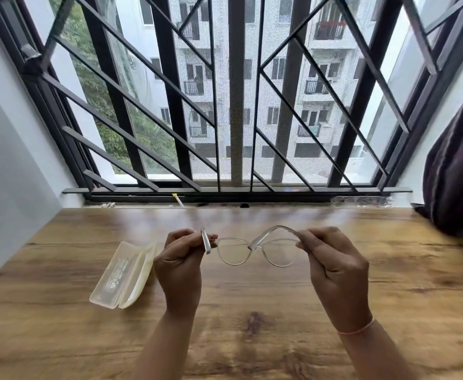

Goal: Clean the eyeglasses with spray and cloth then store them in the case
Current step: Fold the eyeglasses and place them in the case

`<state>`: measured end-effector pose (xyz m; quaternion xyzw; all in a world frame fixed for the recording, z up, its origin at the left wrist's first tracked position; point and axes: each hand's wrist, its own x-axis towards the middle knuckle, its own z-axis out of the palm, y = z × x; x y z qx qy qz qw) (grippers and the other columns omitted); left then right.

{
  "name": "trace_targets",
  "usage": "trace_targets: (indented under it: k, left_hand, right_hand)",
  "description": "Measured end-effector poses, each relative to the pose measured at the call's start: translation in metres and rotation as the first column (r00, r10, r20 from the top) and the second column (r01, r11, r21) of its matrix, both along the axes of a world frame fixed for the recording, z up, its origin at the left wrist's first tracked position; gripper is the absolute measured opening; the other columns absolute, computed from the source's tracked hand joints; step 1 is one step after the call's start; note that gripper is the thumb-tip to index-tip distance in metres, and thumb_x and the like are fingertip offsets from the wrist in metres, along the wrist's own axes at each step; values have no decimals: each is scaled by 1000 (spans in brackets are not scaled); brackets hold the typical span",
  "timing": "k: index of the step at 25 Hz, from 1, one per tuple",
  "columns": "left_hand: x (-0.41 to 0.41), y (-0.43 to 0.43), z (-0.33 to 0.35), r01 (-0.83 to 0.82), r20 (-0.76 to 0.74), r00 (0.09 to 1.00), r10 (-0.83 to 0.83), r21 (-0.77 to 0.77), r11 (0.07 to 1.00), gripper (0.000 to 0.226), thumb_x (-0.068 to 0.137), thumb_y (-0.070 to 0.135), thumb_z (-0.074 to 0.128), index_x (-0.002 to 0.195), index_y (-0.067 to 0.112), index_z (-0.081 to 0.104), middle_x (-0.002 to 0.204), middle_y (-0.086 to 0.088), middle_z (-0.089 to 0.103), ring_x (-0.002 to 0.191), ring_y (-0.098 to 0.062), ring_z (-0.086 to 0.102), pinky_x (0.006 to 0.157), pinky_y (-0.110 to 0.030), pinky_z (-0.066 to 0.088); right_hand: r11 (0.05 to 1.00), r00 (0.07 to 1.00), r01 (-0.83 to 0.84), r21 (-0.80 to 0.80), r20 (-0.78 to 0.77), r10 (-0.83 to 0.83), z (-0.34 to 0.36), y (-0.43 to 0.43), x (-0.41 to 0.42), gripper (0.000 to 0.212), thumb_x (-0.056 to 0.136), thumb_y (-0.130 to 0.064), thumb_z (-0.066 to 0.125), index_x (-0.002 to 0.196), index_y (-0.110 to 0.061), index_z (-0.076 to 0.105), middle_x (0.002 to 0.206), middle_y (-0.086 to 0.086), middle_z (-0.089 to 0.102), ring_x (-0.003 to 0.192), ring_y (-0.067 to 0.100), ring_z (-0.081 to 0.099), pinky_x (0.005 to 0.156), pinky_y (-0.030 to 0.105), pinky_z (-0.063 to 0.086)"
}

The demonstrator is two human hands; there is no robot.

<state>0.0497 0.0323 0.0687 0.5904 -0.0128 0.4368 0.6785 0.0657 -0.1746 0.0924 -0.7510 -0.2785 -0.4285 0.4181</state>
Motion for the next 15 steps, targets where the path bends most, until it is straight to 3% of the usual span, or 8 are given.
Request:
trace_targets:
  k: [2,6,10,15]
  left_hand:
    - [-1,-1,1,-12,8,1000,12,6,1000,45,62,-18,66,70,26,75,68,7,71,83,-45,55,66,-36,53]
    - [0,-1,2,-31,-13,999,30,-34,999,29,58,-3,66,70,21,76,70,-1,69,81,-44,57,65,-38,51]
    - [0,0,0,-26,-27,999,26,8,1000,25,60,-8,69,71,14,74,69,-3,70,81,-42,57,66,-47,51]
    - [-2,-1,2,-26,-54,998,27,21,999,37,61,-19,67,72,16,75,67,1,71,81,-37,56,66,-40,52]
  right_hand:
    - [999,1000,-4,-48,-2,4,-1,-1,1,21,78,12,57,92,4,71,79,11,62,73,22,60,69,27,52]
    - [991,999,38,-125,-22,-41,-6,-1,6,18,76,11,60,88,3,71,77,10,60,71,26,59,65,35,49]
    - [989,998,51,-136,-34,-56,-4,0,5,16,76,7,62,86,2,72,75,8,58,72,21,55,67,28,46]
    - [992,996,31,-125,-77,-41,-4,-1,4,16,76,5,62,88,2,73,74,9,58,70,22,58,67,25,47]
